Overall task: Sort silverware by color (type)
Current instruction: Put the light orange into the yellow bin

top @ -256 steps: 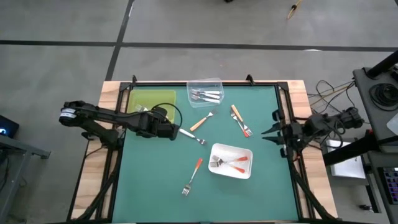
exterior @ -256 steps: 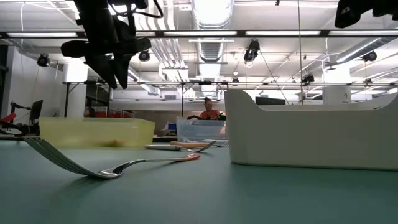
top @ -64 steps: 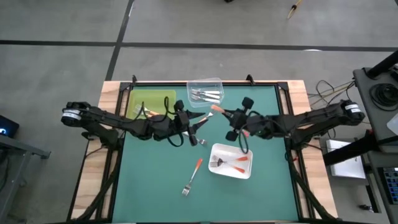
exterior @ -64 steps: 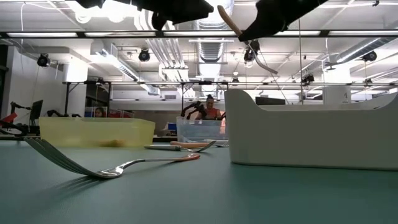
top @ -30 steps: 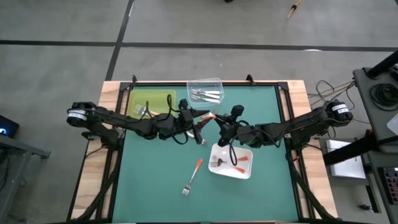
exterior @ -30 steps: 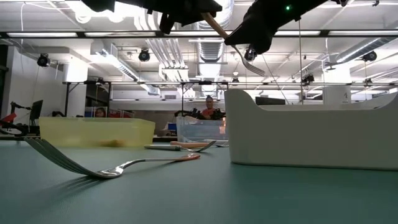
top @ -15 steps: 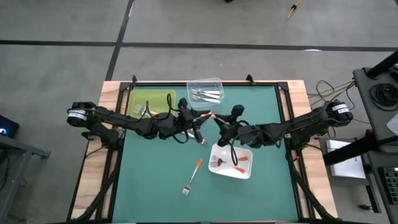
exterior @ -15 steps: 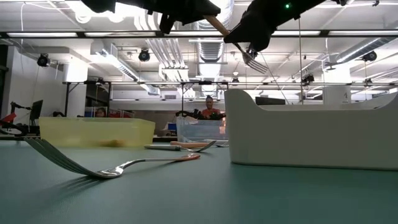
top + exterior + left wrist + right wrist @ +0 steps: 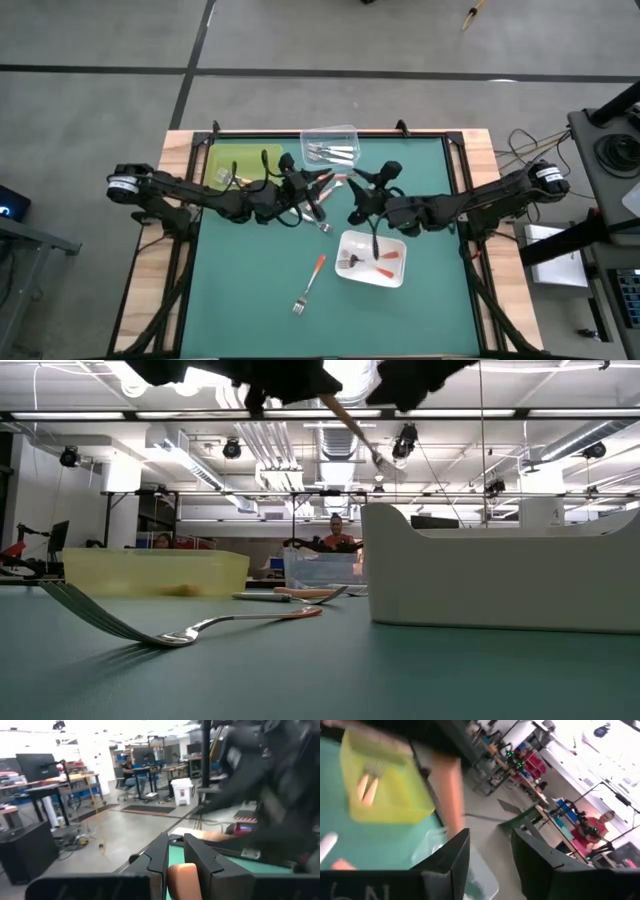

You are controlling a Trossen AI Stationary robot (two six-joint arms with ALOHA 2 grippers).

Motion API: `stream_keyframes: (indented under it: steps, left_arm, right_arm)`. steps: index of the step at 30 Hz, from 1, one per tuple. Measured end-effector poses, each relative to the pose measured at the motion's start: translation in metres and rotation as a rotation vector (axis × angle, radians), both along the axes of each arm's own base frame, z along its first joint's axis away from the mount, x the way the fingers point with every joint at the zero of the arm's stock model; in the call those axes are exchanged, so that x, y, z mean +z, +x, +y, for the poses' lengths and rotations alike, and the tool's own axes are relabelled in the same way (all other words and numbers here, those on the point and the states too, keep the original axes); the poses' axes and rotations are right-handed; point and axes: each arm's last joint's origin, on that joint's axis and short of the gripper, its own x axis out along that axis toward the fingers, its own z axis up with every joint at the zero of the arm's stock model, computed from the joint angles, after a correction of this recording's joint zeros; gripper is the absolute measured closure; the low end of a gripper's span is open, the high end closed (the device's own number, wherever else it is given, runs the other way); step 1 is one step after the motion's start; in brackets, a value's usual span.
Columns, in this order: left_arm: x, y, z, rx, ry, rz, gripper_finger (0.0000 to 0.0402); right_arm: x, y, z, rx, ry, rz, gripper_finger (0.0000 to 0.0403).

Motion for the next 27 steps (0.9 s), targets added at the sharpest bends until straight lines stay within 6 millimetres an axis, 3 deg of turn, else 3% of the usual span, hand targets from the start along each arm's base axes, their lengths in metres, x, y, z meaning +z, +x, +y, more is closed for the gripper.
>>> stream_keyframes:
  steps: [5,13,16,20,27]
  left_arm:
    - [0.007,-0.017,0.009,0.026,0.004,-0.039,0.0374]
    - [0.049,-0.087,0.019,-0.055,0.111,-0.327,0.0374]
    - [0.045,-0.104,0.017,-0.137,0.147,-0.436,0.0374]
    - [0.031,-0.114,0.016,-0.157,0.180,-0.555,0.0374]
    - [0.015,-0.105,0.016,-0.149,0.203,-0.659,0.0374]
  right_arm:
    - [0.020,-0.012,0.003,0.066,0.022,-0.066,0.0266]
    - [0.052,-0.046,0.011,0.442,0.234,-0.274,0.0270]
    - [0.050,-0.048,0.007,0.597,0.338,-0.381,0.0271]
    - [0.037,-0.039,0.001,0.632,0.463,-0.574,0.0271]
    - [0.014,-0.011,-0.013,0.599,0.753,-0.840,0.0274]
